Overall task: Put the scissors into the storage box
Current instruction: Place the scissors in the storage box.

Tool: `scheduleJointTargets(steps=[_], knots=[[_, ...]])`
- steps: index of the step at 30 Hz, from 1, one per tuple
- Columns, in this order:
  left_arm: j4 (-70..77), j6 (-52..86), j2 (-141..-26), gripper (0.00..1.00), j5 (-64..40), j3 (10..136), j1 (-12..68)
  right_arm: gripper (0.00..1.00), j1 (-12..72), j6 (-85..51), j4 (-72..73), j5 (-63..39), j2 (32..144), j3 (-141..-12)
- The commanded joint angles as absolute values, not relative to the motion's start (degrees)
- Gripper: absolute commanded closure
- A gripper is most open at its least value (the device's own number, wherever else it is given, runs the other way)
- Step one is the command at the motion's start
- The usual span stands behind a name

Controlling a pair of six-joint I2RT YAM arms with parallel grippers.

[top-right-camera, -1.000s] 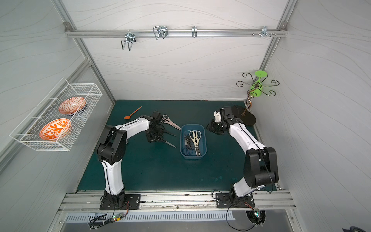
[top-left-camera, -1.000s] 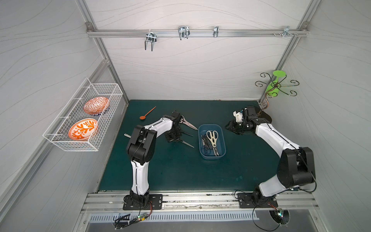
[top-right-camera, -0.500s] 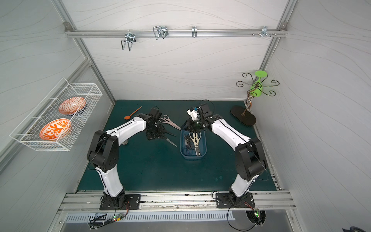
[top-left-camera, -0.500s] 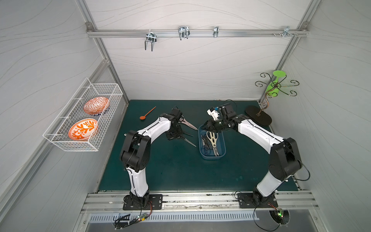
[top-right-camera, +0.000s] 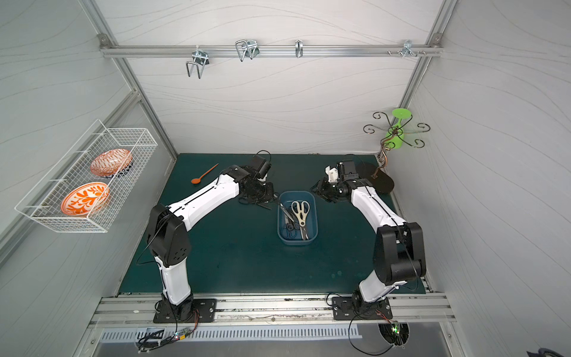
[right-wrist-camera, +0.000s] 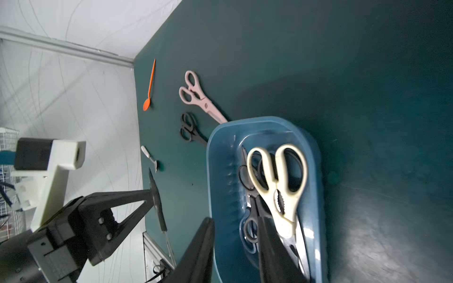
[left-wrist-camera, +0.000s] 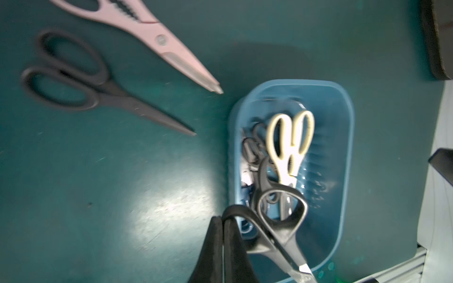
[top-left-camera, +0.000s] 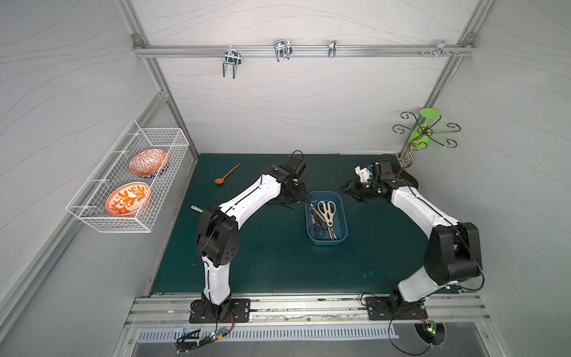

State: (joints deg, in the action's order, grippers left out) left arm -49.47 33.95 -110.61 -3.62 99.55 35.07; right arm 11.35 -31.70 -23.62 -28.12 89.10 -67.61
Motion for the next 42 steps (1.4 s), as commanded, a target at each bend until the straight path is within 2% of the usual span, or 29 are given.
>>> scheduleJointTargets(steps=[1, 5, 17, 30, 33, 36, 42], knots=[[-52.2, 30.7, -115.6, 1.00, -1.9, 104.8, 36.9, 0.66, 8.8, -32.1, -24.6, -26.1, 85.4, -65.4], [-52.7, 28.2, -119.7, 1.00, -1.0, 109.7, 39.1, 0.66, 5.2, -33.9, -22.7, -27.1, 83.3, -62.2], [-56.0, 23.6, -127.8, 1.00, 3.1, 116.2, 45.3, 0.65, 4.7, -33.4, -22.3, -28.2, 84.0, -62.0], [-58.2, 21.8, -133.4, 0.99, 6.4, 120.2, 45.9, 0.65, 4.8, -33.3, -22.3, -28.8, 83.9, -61.7], [-58.2, 22.0, -133.4, 0.87, 6.8, 120.2, 45.7, 0.66, 4.7, -33.3, -22.5, -28.5, 83.6, -61.7], [-58.1, 22.4, -133.2, 0.69, 7.1, 120.2, 45.5, 0.66, 4.7, -33.3, -22.5, -28.4, 83.5, -61.8], [-58.6, 25.0, -130.4, 0.61, 4.2, 120.3, 42.9, 0.65, 4.7, -33.3, -22.8, -28.2, 83.2, -61.9]])
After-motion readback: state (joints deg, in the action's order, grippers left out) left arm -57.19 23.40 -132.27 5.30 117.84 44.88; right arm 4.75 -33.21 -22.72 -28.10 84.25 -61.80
